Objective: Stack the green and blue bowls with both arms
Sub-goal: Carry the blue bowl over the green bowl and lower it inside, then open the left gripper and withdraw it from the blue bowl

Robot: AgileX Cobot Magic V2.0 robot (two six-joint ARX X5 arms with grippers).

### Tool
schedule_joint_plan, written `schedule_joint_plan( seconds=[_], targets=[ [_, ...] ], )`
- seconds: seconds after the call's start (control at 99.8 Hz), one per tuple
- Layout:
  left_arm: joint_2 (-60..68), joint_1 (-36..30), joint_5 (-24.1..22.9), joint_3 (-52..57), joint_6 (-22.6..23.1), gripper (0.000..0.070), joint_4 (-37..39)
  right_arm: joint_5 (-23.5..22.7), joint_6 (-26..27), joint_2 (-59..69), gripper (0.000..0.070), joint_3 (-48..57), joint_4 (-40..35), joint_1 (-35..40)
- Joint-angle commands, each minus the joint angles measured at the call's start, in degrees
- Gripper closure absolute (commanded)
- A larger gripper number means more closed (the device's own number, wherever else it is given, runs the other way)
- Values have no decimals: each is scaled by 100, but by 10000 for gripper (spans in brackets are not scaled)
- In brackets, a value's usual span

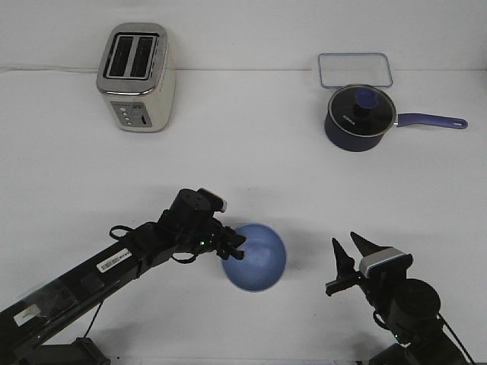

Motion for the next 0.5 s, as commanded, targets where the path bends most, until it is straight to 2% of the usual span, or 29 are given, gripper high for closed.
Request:
schedule_joint_plan(
  seconds=[0.0, 0.07, 0.12, 0.18, 0.23, 0.381, 0.491],
  targets=[
    [105, -68, -7, 66, 70, 685, 120, 4, 37, 13, 421, 20, 46, 33],
    [109, -68, -28, 66, 74, 658, 153, 4, 37, 13, 421, 20, 46, 33],
    [109, -68, -31, 66, 70, 548, 155, 4, 37, 13, 421, 20, 44, 33],
    [107, -66, -28, 66, 68, 372, 140, 4, 37, 13, 421, 20, 44, 33],
    [107, -44, -31, 66, 68, 301, 136, 4, 37, 13, 422, 20, 44, 33],
    [-35, 144, -114, 79, 79, 279, 140, 4, 37, 13, 421, 20, 44, 33],
    [-376, 424, -533, 79, 258, 279, 131, 11, 35, 13, 421, 20, 48, 33]
  ],
)
